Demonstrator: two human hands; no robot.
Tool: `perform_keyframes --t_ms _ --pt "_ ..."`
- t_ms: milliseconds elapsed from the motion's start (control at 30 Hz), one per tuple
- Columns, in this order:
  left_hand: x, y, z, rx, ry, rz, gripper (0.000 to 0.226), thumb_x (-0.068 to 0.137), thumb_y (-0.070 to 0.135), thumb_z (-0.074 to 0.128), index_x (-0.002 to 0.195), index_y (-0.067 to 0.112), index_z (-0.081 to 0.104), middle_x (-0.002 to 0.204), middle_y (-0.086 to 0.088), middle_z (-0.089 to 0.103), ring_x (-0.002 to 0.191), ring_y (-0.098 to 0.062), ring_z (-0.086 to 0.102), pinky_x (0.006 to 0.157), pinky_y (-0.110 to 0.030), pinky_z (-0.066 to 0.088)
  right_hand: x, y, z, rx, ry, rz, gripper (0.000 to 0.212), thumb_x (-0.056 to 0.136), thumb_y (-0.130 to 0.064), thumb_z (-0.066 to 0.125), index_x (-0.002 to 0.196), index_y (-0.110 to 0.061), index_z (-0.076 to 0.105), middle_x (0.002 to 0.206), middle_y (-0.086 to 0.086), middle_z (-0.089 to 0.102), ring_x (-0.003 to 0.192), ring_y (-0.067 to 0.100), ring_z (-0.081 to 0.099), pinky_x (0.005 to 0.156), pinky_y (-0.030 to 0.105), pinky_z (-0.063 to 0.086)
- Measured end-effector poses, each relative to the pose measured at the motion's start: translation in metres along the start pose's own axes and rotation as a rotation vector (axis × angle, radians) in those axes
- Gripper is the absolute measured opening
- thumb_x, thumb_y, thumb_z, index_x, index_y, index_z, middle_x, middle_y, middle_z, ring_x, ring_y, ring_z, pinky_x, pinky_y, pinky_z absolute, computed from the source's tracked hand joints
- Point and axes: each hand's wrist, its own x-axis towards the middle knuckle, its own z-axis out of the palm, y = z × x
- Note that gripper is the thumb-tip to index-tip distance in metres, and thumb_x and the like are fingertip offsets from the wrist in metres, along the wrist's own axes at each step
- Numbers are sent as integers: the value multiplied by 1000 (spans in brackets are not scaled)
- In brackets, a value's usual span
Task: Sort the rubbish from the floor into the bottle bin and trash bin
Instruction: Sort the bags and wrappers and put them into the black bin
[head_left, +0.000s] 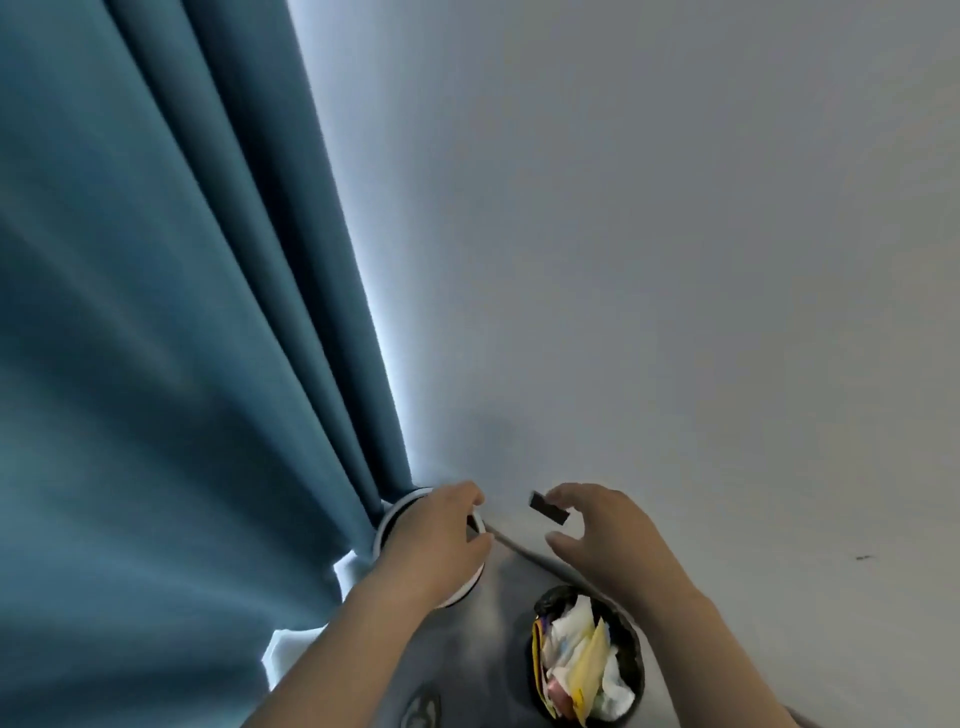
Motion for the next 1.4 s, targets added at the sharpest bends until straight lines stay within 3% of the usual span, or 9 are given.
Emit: perform_keyframes --t_ms 233,400,533,733,933,1033,1200,1400 --pt "-70 -77 -41 -43 171 -248 31 88 33 57 117 24 52 120 5 56 107 -17 55 91 -31 46 13 -101 35 -103 -138 -283 39 86 -27 59 125 -29 57 125 -10 59 117 12 52 96 27 42" --pt "-135 -145 -55 -94 268 -399 38 89 35 57 125 24 49 128 6 54 116 -15 53 93 -24 41 4 -179 85 -173 -242 -456 38 84 -24 56 122 -31 59 123 -10 61 113 13 54 90 24 44" --pt "-197 -200 -60 -116 329 -520 37 88 36 57 121 20 52 124 2 57 115 -18 54 95 -28 43 -18 -245 133 -217 -354 -607 37 83 -25 58 120 -27 60 117 -9 64 96 11 56 78 22 43" --pt "-282 -254 -56 -178 445 -715 38 90 35 55 125 23 48 127 5 54 117 -14 53 94 -23 39 -56 -318 187 -266 -507 -796 40 86 -28 57 126 -27 56 127 -13 59 117 8 53 96 24 43" --pt "-345 -264 -36 -256 555 -906 36 90 35 55 125 28 48 124 10 55 114 -6 54 86 -15 33 -85 -359 220 -365 -607 -1010 43 87 -26 58 129 -27 54 133 -13 56 124 7 48 103 20 37" --pt "-370 -260 -29 -314 601 -1003 35 90 32 55 124 24 52 124 5 59 113 -12 56 93 -20 40 -101 -376 233 -406 -661 -1137 42 88 -27 58 130 -26 54 134 -11 55 125 9 47 104 20 34" --pt "-407 -241 -13 -386 709 -1183 41 91 31 56 130 23 51 128 4 59 114 -15 58 93 -21 44 -132 -397 249 -442 -766 -1292 40 84 -25 60 124 -28 59 129 -8 59 121 13 52 102 28 41" --pt "-441 -214 21 -469 793 -1370 42 90 32 58 131 23 50 129 3 57 113 -16 57 92 -24 46 -170 -408 272 -566 -843 -1502 39 85 -27 61 125 -28 59 126 -5 61 115 15 56 96 26 44"
